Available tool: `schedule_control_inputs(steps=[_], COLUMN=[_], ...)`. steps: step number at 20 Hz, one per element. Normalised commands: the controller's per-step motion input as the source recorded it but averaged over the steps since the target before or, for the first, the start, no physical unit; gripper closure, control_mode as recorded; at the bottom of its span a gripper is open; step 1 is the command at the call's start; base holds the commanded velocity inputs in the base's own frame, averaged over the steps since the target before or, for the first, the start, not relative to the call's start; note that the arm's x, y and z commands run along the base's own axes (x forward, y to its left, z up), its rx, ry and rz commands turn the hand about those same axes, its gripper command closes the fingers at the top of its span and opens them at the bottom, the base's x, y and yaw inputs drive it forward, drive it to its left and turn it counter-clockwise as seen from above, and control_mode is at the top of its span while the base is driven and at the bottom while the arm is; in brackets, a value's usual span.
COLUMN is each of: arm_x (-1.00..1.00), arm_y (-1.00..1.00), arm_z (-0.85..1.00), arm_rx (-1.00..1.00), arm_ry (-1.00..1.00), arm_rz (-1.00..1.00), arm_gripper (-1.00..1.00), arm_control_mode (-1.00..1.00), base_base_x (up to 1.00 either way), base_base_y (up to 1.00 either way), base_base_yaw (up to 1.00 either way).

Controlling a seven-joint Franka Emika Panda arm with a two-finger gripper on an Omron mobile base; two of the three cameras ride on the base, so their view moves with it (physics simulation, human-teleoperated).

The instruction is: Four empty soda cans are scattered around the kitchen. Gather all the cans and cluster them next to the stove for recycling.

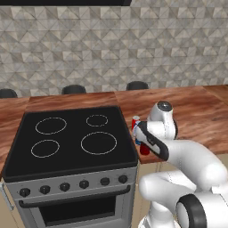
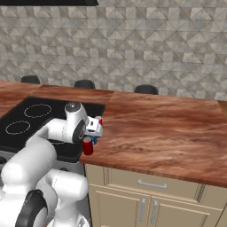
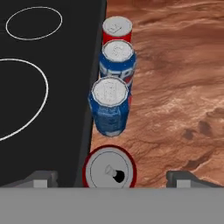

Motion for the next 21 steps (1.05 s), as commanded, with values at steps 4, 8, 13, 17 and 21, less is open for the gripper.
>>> schedule_control_inputs(steps=[4, 8, 13, 17, 21], arm_x=[-0.38, -0.71, -0.77, -0.67, -0.42], arm_y=[0.00, 0.00, 0.00, 0.00, 0.00], arm_z=[0.67, 0.50, 0.47, 0.47, 0.54], arm_rx=[0.00, 0.00, 0.00, 0.00, 0.00], arm_ry=[-0.23, -0.26, -0.26, -0.23, -0.16], arm_rz=[0.00, 0.00, 0.00, 0.00, 0.00], arm_gripper=[-1.00, -1.00, -1.00, -1.00, -1.00], arm_control_mode=[-1.00, -1.00, -1.00, -1.00, -1.00], base_base_x=[0.00, 0.00, 0.00, 0.00, 0.00], base_base_y=[0.00, 0.00, 0.00, 0.00, 0.00], base_base_yaw=[0.00, 0.00, 0.00, 0.00, 0.00])
